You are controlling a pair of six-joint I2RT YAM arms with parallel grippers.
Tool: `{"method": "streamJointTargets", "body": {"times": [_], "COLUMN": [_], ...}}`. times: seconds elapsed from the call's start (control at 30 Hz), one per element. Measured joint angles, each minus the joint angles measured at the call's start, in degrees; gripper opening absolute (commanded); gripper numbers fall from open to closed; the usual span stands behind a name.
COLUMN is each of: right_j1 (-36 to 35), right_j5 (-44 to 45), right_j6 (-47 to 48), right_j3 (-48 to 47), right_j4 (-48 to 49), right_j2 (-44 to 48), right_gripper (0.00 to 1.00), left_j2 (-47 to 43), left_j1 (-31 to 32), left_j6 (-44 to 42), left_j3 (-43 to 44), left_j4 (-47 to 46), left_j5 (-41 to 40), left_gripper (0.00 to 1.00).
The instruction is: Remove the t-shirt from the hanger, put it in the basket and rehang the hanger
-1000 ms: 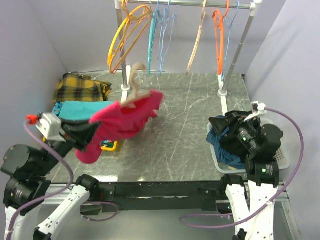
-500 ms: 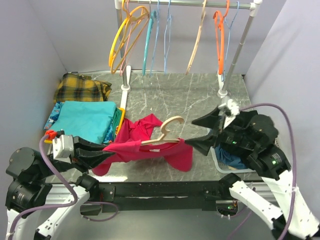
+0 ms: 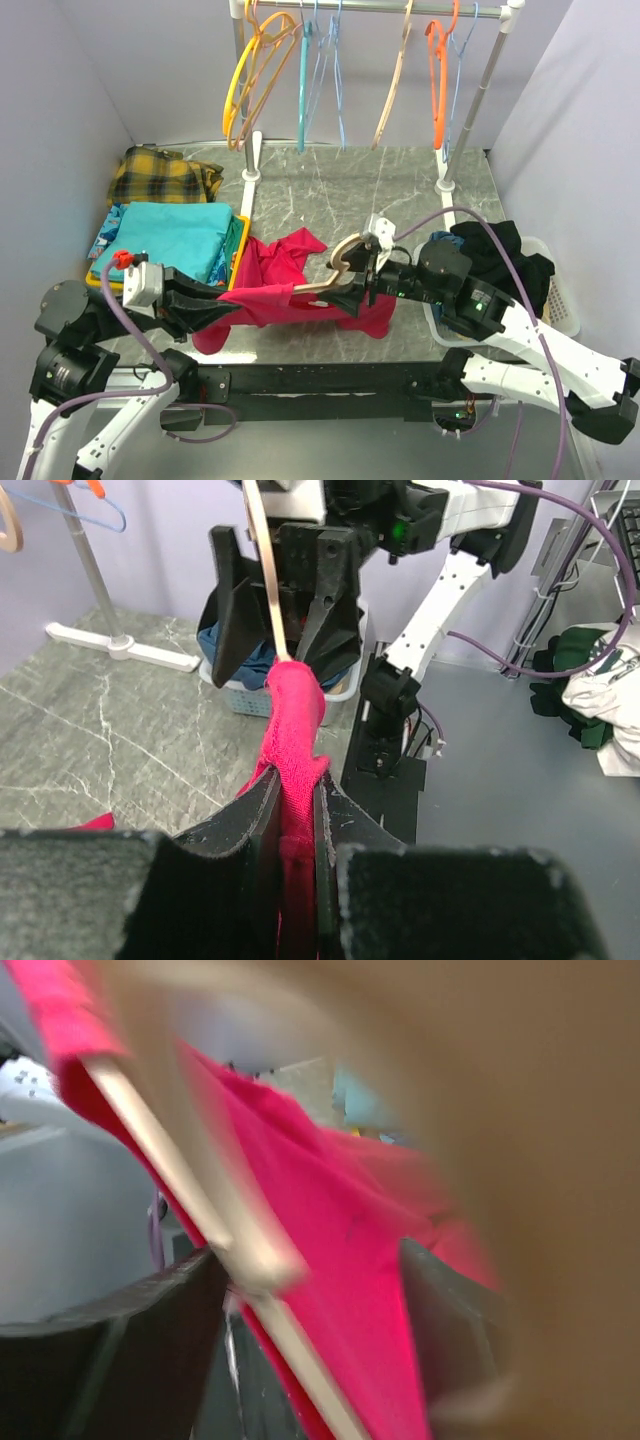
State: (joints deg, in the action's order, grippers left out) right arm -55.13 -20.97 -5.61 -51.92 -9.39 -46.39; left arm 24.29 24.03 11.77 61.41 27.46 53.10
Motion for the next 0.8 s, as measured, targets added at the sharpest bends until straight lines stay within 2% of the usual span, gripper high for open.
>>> {"method": "streamJointTargets", "body": {"times": [0.23,0.33,0.37,0.47,0.5,0.53,0.63,0.73,0.8], "right_j1": [-6.84,-8.33,-8.72,-9.94,-10.25,-10.58,-12.11,-12.9,-13.16], "right_j5": [12.24,14.36,14.99,17.2,17.84,18.56,20.96,22.38,23.37], "right_j6": [-0.76,-0.11,0.28,0.63,0.81,0.92,1.88,2.78,3.23], "right_j3": [5.27,5.57,5.55,5.44,5.29,5.11,4.22,2.6,1.81], "right_j4": [8.52,8.5,8.46,8.15,7.91,7.65,6.14,3.98,2.16], "right_j2": [2.14,3.1,3.19,3.19,3.19,3.21,3.5,3.82,4.5], "right_gripper": [0.45,0.22,0.11,0.0,0.0,0.0,0.0,0.0,0.0], "left_j2": [-1.22,-1.86,-2.01,-2.08,-2.08,-2.08,-2.12,-2.14,-2.16], "left_j1": [-0.02,0.0,0.0,0.0,0.0,0.0,0.04,0.07,0.07], "left_j6": [-0.59,-0.72,-0.76,-0.79,-0.79,-0.79,-1.25,-1.53,-1.97], "left_j3": [-2.43,-3.04,-3.19,-3.32,-3.34,-3.34,-3.34,-3.37,-3.3], "left_j4": [-0.02,-0.31,-0.37,-0.44,-0.33,-0.24,0.28,1.18,1.75], "left_j5": [-2.25,-3.32,-3.52,-4.11,-4.57,-5.03,-7.43,-10.71,-13.7], "left_gripper": [0.01,0.01,0.01,0.01,0.08,0.32,0.61,0.71,0.73]}}
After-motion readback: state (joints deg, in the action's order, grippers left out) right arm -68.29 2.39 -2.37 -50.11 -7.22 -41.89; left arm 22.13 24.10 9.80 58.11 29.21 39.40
